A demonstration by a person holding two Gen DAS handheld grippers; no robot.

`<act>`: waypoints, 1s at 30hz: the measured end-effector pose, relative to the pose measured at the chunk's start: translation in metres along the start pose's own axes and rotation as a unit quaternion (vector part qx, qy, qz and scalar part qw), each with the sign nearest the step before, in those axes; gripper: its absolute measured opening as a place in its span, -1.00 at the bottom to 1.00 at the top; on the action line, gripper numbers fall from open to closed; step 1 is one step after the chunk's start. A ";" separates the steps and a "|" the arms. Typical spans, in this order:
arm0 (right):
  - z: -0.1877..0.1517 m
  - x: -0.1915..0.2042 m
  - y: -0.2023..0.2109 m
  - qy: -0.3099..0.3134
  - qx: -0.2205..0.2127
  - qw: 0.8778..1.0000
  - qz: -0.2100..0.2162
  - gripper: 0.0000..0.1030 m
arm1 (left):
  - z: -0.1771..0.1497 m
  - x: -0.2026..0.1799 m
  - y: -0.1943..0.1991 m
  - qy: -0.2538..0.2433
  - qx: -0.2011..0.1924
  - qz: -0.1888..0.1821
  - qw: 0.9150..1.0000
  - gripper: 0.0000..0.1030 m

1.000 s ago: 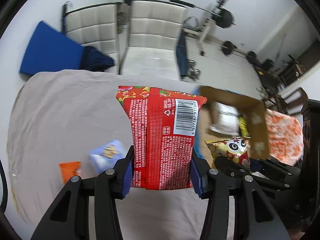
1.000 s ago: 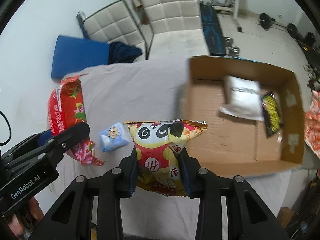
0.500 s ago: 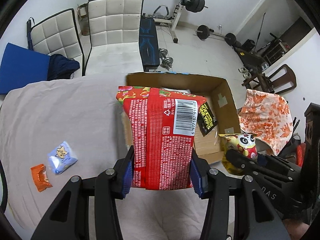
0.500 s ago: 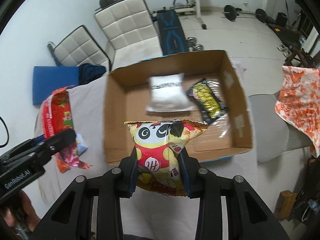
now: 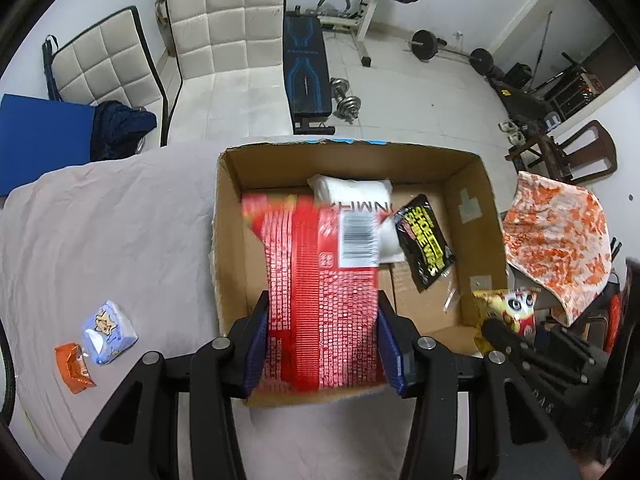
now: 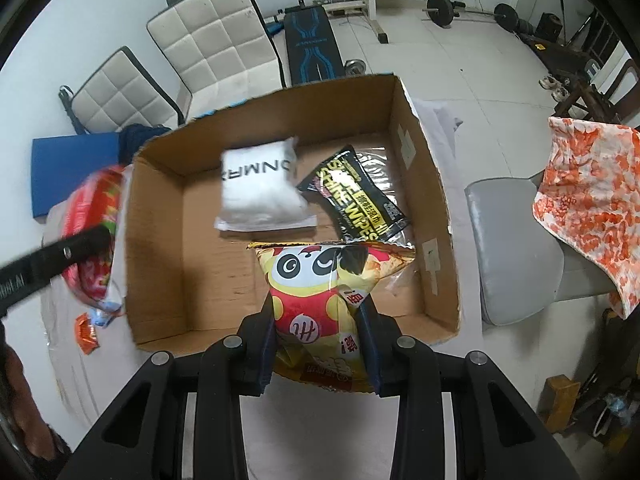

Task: Organize soft objects
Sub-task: 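Carry both packets over the box and drop them inside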

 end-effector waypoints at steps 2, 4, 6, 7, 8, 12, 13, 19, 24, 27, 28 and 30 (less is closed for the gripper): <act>0.004 -0.003 -0.012 -0.001 0.006 1.000 -0.003 -0.26 | 0.008 0.001 -0.015 0.009 0.015 -0.003 1.000 -0.24; 0.008 -0.007 -0.027 -0.004 0.015 1.000 -0.006 -0.26 | 0.016 0.002 -0.028 0.012 0.027 -0.004 1.000 -0.31; 0.013 -0.010 -0.043 -0.006 0.025 1.000 -0.011 -0.26 | 0.027 0.002 -0.047 0.008 0.038 0.006 0.999 -0.31; 0.016 -0.010 -0.051 -0.006 0.029 0.999 -0.014 -0.26 | 0.030 0.003 -0.055 0.008 0.040 0.011 0.999 -0.31; 0.018 -0.011 -0.061 -0.006 0.036 0.999 -0.017 -0.26 | 0.035 0.005 -0.067 0.008 0.046 0.020 0.999 -0.31; 0.024 -0.015 -0.090 -0.009 0.059 0.998 -0.025 -0.26 | 0.041 0.009 -0.098 0.006 0.071 0.031 0.997 -0.31; 0.025 -0.016 -0.095 -0.009 0.066 0.997 -0.025 -0.26 | 0.041 0.009 -0.102 0.004 0.075 0.035 0.997 -0.31; 0.021 -0.015 -0.123 -0.015 0.106 0.994 -0.009 -0.19 | 0.031 0.005 -0.116 -0.006 0.094 0.030 0.995 -0.30; 0.023 -0.011 -0.110 -0.004 0.083 0.996 -0.018 0.41 | 0.017 0.001 -0.107 -0.014 0.092 0.032 0.995 -0.10; 0.021 -0.009 -0.096 0.004 0.070 0.997 -0.027 0.44 | 0.010 -0.001 -0.096 -0.019 0.078 0.032 0.996 0.20; 0.020 -0.008 -0.092 0.005 0.066 0.997 -0.029 0.54 | 0.008 -0.002 -0.092 -0.018 0.072 0.031 0.997 0.26; 0.017 -0.003 -0.083 0.009 0.055 0.998 -0.033 0.77 | 0.004 -0.003 -0.080 -0.016 0.053 0.029 0.998 0.49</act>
Point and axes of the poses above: each gripper's, at about its wrist camera, not at the fingertips, and y roughly against the way its jaws point, x to its left, z to its top, the point moved 7 cm from there along -y, roughly the way its jaws point, and after that the axes turned 3 degrees about z, right-handed, at the moved point
